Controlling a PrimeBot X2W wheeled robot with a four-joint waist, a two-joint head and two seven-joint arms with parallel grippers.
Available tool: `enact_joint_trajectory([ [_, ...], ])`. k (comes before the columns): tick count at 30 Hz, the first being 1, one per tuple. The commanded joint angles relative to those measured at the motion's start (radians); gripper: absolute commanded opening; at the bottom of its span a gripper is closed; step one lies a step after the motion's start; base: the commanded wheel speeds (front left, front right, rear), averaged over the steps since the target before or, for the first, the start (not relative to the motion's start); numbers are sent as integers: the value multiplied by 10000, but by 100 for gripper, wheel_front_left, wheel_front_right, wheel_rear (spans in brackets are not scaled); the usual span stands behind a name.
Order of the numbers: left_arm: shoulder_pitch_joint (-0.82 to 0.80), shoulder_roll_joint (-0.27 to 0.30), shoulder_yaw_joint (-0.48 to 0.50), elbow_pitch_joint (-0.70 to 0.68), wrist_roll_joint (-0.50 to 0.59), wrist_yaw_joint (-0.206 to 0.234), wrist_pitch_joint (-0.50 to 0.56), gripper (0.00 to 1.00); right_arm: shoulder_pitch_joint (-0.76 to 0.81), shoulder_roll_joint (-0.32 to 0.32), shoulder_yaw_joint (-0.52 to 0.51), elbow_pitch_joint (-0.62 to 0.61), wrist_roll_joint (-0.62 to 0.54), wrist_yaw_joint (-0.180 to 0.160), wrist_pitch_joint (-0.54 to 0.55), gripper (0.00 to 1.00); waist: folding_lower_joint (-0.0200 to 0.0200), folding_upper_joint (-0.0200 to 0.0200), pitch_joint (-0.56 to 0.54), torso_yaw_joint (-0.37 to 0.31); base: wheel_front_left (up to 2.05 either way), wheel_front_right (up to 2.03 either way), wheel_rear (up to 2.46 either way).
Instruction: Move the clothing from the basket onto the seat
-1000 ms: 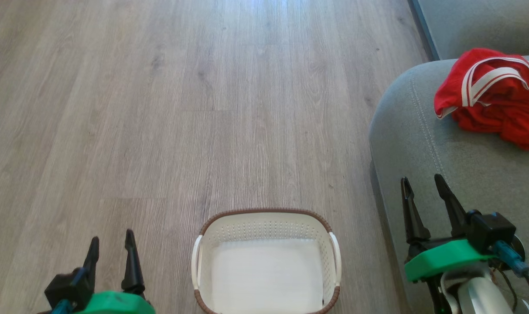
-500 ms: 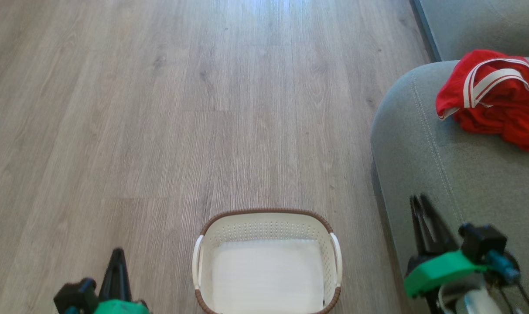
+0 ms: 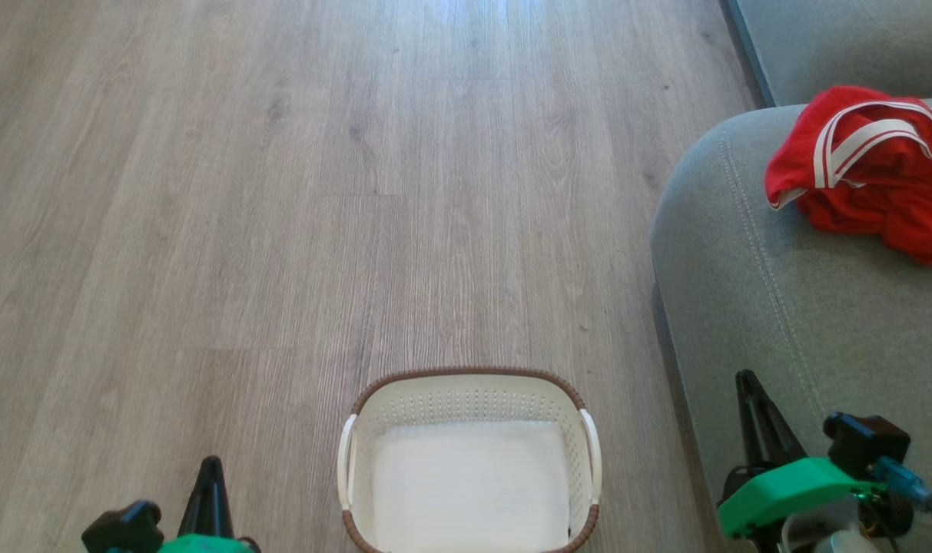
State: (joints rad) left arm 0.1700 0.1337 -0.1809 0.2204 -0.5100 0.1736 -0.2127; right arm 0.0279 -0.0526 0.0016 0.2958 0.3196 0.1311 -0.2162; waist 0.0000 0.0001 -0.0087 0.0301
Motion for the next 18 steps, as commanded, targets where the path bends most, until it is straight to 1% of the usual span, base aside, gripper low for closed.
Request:
enact_joint_trajectory([
  [1, -430, 41, 224, -266, -241, -93, 45, 0, -483, -5, -72, -344, 303, 0, 79, 0, 0, -1, 1, -4, 0, 0, 0],
  [13, -694, -33, 492, -184, -1429, -416, 373, 0, -578, -6, -186, -361, 1672, -1, 424, 0, 0, -1, 13, -36, 0, 0, 0],
  [18, -843, -79, 652, -157, -2119, -603, 566, 0, -633, -6, -253, -372, 2469, -1, 626, 0, 0, -1, 21, -55, 0, 0, 0],
])
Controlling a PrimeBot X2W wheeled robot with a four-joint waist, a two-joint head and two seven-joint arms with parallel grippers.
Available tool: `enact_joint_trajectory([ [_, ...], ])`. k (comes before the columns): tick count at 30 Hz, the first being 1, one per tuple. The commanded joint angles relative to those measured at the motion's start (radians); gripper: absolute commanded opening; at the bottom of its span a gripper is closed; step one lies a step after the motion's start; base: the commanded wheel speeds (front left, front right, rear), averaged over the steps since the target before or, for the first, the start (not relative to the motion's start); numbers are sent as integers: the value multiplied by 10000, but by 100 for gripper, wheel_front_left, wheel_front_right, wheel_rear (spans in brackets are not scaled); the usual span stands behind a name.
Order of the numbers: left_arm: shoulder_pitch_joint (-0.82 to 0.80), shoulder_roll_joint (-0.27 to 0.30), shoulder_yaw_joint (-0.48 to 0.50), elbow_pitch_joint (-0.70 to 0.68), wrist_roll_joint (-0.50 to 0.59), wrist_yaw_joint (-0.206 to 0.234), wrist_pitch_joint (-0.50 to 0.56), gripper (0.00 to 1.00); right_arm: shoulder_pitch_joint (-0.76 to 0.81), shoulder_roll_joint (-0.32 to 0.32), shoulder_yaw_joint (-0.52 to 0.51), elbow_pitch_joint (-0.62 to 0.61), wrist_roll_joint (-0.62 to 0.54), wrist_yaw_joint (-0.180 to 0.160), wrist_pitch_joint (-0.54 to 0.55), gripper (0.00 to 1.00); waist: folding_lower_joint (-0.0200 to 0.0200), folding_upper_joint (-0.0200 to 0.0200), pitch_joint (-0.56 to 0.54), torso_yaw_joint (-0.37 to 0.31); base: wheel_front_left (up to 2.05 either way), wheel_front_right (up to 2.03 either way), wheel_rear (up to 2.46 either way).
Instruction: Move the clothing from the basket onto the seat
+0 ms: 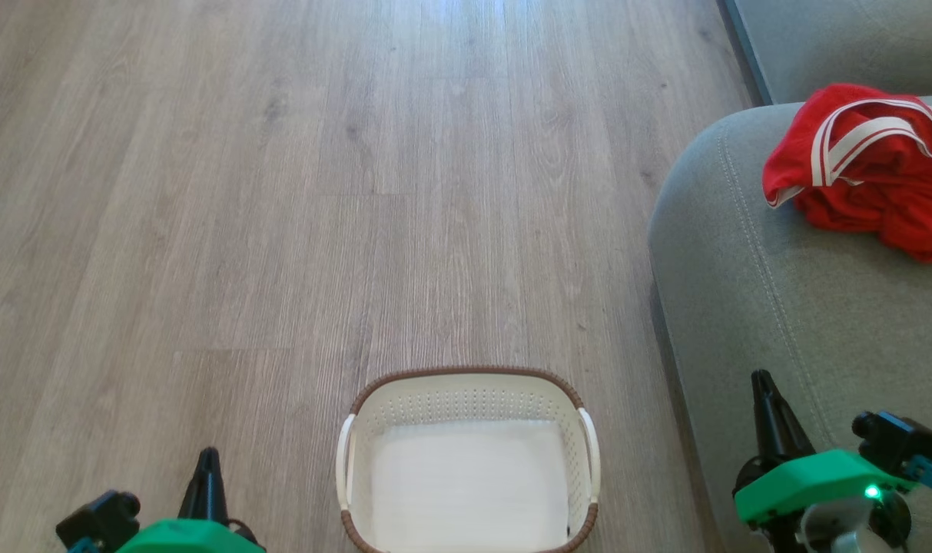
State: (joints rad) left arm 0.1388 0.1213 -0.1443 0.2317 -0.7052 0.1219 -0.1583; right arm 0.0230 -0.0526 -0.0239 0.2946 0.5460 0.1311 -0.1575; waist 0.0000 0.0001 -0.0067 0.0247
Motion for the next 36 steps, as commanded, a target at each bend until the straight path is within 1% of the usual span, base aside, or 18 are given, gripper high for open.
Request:
enact_joint_trajectory([
  [1, -551, 39, 309, -267, -266, -112, 49, 0, -591, -6, -7, -362, 319, -1, 68, 0, 0, -1, 1, -3, 0, 0, 0],
  [36, -1262, -207, 1113, -125, -3590, -1016, 1010, 0, -860, -1, -337, -413, 4185, -2, 1053, 0, 0, -1, 38, -95, 0, 0, 0],
])
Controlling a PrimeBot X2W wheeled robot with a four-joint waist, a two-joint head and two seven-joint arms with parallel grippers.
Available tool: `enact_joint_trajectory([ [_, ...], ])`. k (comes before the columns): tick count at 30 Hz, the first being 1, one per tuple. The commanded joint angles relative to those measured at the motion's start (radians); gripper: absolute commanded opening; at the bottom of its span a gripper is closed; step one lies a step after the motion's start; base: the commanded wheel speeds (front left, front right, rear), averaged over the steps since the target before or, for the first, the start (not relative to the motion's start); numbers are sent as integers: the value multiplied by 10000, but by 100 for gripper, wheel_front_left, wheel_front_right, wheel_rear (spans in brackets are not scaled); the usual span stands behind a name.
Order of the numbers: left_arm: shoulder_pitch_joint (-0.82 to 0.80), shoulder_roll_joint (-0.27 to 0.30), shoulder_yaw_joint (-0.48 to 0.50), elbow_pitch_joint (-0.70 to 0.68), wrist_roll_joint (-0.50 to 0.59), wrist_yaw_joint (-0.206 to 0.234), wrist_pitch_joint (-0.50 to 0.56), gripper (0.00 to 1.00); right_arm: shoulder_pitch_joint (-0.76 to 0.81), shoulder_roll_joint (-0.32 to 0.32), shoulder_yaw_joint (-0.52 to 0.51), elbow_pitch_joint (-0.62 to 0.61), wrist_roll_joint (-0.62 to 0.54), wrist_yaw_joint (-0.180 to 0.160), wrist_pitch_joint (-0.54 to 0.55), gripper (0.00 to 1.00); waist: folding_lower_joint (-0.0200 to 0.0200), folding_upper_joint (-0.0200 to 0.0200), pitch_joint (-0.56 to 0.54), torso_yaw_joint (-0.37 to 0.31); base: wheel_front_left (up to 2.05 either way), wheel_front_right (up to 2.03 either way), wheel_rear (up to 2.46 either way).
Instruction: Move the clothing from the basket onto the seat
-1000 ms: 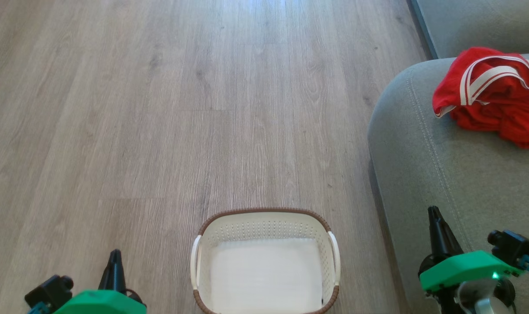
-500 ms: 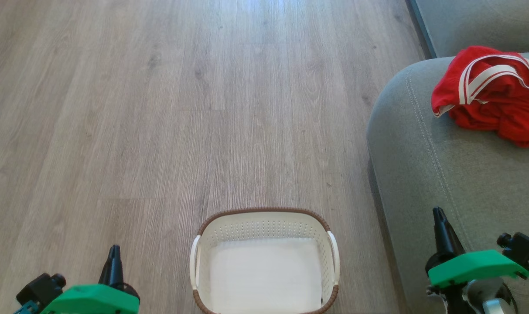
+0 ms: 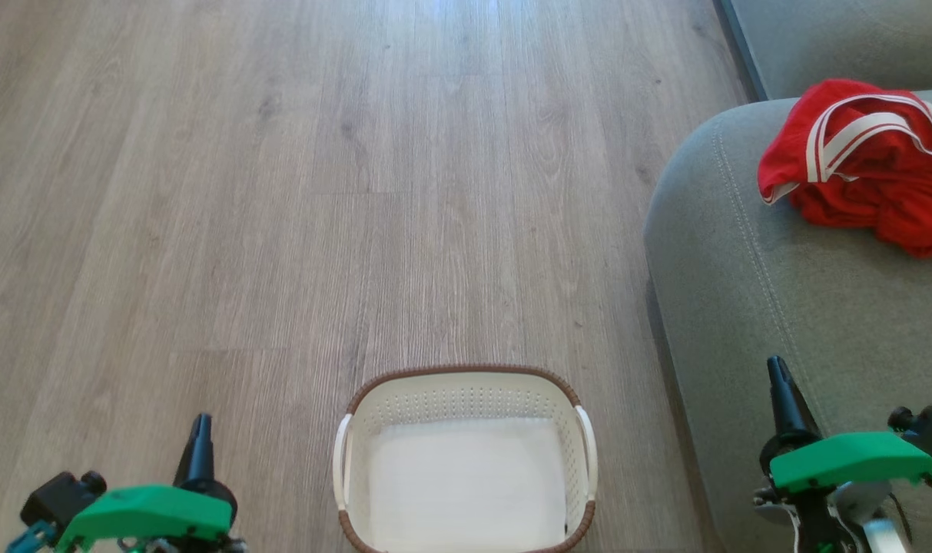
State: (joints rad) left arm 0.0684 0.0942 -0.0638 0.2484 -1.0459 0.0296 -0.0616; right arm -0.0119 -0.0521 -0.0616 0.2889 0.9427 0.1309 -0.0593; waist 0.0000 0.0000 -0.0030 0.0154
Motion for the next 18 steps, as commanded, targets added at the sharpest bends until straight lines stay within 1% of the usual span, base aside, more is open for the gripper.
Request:
enact_joint_trajectory([
  [1, -580, 56, 332, -287, -280, -121, 72, 0, -519, -6, 31, -357, 331, 0, 101, 0, 0, 0, 2, -4, 0, 0, 0],
  [18, -939, -75, 746, -209, -1931, -572, 562, 0, -653, -2, -136, -383, 2260, -1, 595, 0, 0, 0, 19, -50, 0, 0, 0],
])
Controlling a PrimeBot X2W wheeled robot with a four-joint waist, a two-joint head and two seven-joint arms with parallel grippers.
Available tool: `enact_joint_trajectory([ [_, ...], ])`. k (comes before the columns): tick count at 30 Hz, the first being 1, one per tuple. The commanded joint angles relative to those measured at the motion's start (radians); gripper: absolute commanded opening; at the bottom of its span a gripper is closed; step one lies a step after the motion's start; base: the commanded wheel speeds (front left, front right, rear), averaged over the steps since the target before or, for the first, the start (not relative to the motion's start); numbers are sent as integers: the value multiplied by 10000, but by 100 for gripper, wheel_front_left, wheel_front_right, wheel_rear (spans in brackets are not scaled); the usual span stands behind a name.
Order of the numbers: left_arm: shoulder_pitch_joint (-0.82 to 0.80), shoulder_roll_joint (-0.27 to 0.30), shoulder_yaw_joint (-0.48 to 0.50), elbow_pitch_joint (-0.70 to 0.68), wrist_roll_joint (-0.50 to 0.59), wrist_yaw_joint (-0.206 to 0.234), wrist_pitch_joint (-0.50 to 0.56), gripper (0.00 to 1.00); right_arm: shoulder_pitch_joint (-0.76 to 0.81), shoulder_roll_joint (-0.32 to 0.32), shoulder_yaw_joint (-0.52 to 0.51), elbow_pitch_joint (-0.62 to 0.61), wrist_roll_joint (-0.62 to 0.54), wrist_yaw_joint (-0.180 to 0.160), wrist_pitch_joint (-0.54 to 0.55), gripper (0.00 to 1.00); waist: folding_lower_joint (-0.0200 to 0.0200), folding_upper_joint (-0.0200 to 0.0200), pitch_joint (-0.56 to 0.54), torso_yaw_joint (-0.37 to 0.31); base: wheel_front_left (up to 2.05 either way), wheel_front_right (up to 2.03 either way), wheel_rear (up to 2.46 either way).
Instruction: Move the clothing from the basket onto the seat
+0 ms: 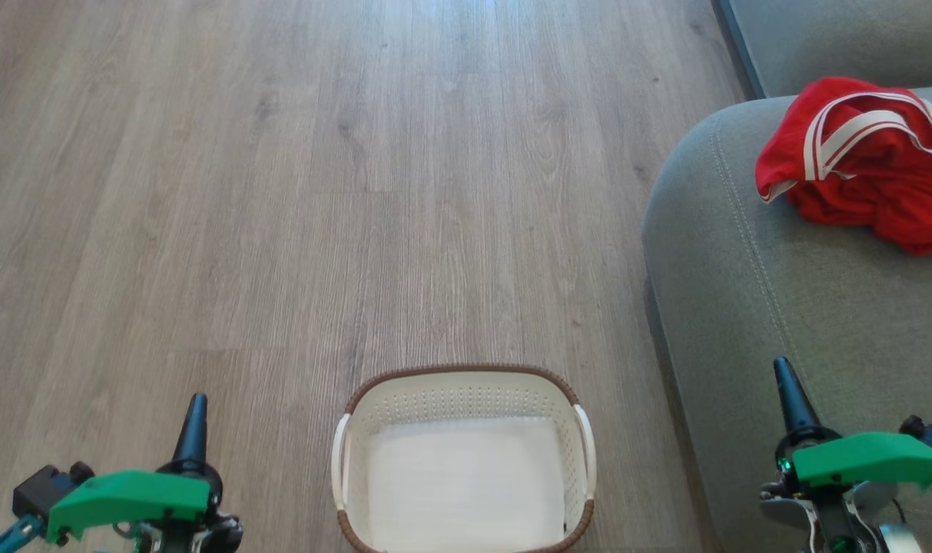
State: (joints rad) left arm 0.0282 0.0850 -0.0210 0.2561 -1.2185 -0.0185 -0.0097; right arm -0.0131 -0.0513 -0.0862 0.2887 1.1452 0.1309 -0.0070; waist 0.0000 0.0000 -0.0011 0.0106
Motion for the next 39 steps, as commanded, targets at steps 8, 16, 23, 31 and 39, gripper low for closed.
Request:
enact_joint_trajectory([
  [8, -707, -46, 515, -249, -982, -304, 275, 0, -705, -8, 31, -393, 1144, -1, 304, 0, 0, 0, 9, -23, 0, 0, 0],
  [16, -855, -101, 688, -217, -1661, -490, 479, 0, -761, -6, -39, -403, 1940, -1, 508, 0, 0, 0, 16, -42, 0, 0, 0],
  [23, -1004, -157, 861, -184, -2340, -677, 683, 0, -816, -4, -108, -414, 2735, -1, 712, 0, 0, 0, 24, -61, 0, 0, 0],
  [31, -1173, -221, 1059, -147, -3112, -889, 916, 0, -880, -1, -187, -426, 3641, -1, 945, 0, 0, 0, 32, -82, 0, 0, 0],
  [39, -1358, -292, 1277, -107, -3960, -1122, 1172, 0, -949, 1, -274, -439, 4635, -2, 1200, 0, 0, 0, 42, -106, 0, 0, 0],
])
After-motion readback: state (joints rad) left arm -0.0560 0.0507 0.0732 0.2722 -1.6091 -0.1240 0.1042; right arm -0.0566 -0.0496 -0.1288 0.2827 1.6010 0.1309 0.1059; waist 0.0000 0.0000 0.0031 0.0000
